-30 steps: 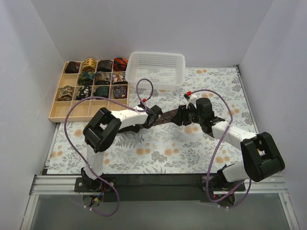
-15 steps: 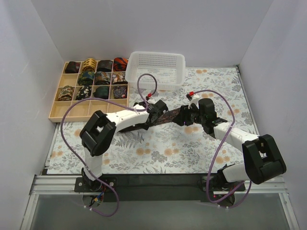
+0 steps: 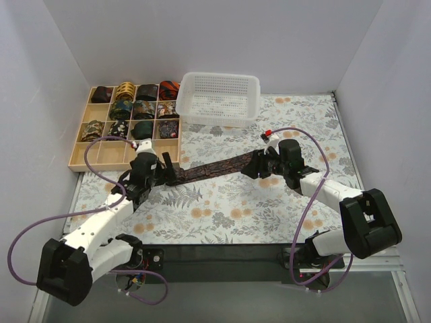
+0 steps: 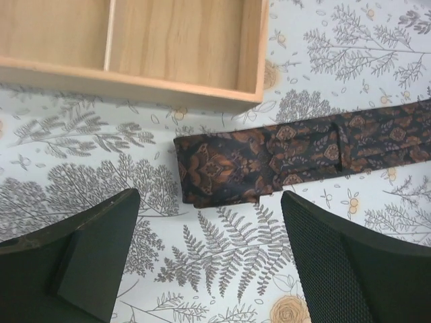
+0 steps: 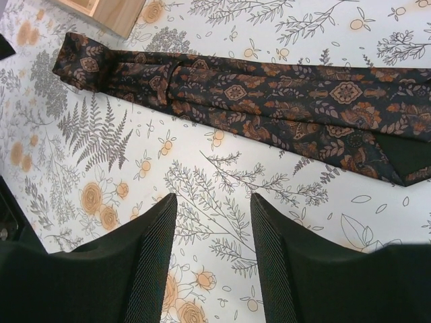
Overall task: Roll the ties
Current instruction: Roll the tie
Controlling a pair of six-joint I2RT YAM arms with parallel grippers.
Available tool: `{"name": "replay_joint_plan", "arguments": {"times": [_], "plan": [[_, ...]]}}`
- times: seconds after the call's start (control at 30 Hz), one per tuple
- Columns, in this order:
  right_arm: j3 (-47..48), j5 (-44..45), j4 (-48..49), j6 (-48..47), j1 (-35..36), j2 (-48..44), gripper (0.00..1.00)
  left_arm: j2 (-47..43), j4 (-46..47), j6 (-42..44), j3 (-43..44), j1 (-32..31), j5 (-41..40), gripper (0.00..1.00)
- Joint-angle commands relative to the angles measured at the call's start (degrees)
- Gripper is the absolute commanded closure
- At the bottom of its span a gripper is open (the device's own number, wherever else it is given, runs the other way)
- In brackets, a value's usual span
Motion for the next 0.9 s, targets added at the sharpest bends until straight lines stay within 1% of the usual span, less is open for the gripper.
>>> {"name": "replay_joint_plan", "arguments": {"times": [0.0, 0.03, 0.07, 0.1, 0.2, 0.27, 0.4, 0.47, 0.57, 0.8, 0.87], "plan": [[-0.1, -1.3, 1.8, -0.4, -0.1, -0.6, 0.53, -3.3, 13.1, -4.2, -8.2, 5.4, 15.0, 0.20], [-0.2, -1.3, 1.8, -0.4, -0.2, -0.7, 0.52, -3.8, 17.0, -6.2, -10.1, 7.1, 17.3, 0.20], [-0.2, -1.3, 1.8, -0.4, -0.1, -0.9, 0.52, -4.2, 19.0, -7.1, -12.1, 10.3, 19.8, 0.20], [-0.3, -1.3, 1.8, -0.5, -0.1, -1.0, 0.52, -4.0, 24.6, -7.7, -15.5, 11.6, 23.8, 0.20], [-0.6, -1.2, 1.8, -0.7, -0.1, -1.5, 0.52, -2.0, 31.9, -9.8, -19.2, 15.5, 29.1, 0.20], [-0.8, -1.2, 1.8, -1.0, -0.2, -1.5, 0.52, -0.5, 32.8, -10.4, -19.3, 16.1, 30.1, 0.20], [-1.0, -1.1, 1.7, -1.0, -0.2, -1.6, 0.52, 1.4, 38.2, -12.2, -21.3, 16.6, 32.0, 0.20], [-1.0, -1.3, 1.7, -1.0, -0.2, -1.5, 0.52, 2.8, 38.6, -12.3, -21.5, 16.8, 32.0, 0.21], [-0.9, -1.4, 1.7, -1.1, -0.1, -1.2, 0.52, 4.8, 39.0, -12.4, -21.7, 16.8, 32.1, 0.25], [-0.7, -1.8, 1.8, -1.1, -0.1, -0.9, 0.52, 10.2, 40.8, -12.6, -21.5, 16.8, 31.9, 0.29], [-0.8, -1.7, 1.8, -1.1, -0.1, -1.0, 0.52, 11.4, 41.2, -12.5, -21.5, 16.8, 32.1, 0.32]]}}
